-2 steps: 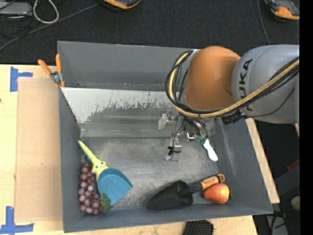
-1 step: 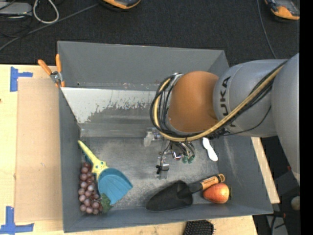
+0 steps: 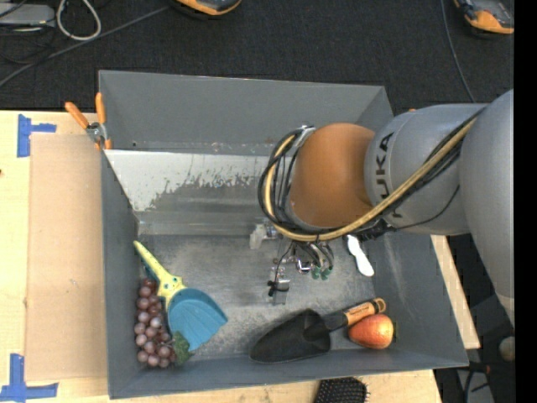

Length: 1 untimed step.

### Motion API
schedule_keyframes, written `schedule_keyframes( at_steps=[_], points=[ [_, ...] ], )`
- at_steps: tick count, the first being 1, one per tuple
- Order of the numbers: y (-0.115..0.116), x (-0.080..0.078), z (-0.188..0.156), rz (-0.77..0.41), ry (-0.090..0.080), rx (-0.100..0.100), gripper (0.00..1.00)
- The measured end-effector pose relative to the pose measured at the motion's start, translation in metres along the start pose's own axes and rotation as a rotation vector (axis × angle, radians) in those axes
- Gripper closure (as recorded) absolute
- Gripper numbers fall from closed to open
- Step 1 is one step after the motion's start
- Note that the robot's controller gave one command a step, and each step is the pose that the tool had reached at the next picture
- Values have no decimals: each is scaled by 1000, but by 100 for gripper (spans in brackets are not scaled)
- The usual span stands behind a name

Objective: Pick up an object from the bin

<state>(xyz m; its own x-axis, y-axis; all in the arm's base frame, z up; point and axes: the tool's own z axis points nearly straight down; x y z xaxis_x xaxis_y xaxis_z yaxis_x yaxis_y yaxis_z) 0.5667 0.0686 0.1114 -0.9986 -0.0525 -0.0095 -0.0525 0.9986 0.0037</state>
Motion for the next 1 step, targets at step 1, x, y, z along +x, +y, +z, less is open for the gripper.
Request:
schedule_keyframes(
  at_steps=[1],
  points=[
    [3, 4, 16, 282, 4, 1, 0]
  ],
)
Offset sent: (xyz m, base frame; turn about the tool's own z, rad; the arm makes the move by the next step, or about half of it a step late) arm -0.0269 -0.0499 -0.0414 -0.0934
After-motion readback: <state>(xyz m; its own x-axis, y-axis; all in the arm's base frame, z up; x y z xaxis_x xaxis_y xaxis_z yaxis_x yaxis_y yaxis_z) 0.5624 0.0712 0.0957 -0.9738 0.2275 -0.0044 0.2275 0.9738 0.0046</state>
